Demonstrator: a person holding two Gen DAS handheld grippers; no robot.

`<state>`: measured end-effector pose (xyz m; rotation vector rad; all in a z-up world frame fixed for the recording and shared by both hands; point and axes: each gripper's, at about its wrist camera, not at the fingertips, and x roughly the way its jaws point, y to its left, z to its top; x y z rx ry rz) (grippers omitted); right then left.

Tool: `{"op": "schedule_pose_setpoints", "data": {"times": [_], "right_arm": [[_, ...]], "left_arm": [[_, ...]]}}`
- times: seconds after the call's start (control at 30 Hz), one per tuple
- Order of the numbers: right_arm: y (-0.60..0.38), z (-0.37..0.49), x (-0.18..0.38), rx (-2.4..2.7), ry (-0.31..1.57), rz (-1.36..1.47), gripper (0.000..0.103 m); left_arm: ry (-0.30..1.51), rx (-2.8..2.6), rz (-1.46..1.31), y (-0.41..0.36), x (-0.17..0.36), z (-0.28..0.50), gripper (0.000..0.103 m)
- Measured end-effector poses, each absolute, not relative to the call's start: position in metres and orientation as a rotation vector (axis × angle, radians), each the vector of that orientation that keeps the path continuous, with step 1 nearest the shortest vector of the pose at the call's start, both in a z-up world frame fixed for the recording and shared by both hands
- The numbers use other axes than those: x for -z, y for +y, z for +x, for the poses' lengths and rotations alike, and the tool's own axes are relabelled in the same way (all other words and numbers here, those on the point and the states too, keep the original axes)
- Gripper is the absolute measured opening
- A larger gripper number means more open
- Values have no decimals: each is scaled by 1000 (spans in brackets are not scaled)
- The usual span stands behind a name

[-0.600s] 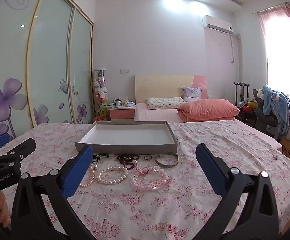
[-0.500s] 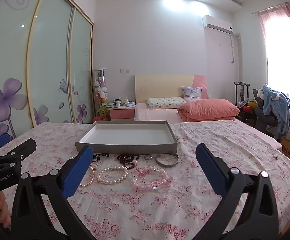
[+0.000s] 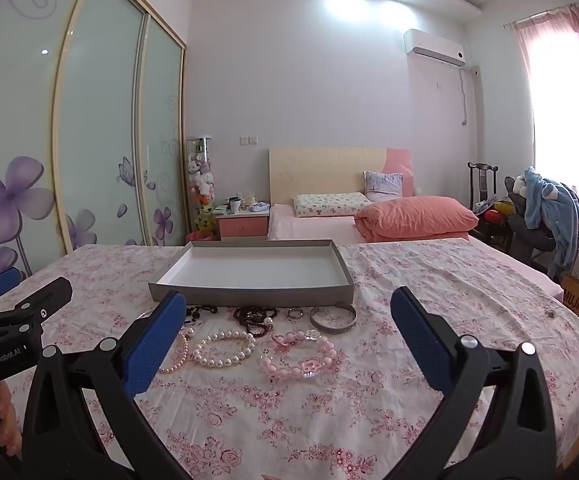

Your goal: Organize jewelry

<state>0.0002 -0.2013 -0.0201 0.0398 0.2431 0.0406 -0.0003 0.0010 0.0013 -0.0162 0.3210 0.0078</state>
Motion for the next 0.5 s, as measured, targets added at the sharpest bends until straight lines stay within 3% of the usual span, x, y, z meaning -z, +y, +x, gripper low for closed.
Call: {"op": "schedule_pose_setpoints", "data": {"times": [0.5], "right_arm": [[-202, 0, 21, -40, 245, 41, 101]], "left_arm": [[325, -5, -18, 2, -2, 1, 99]]}}
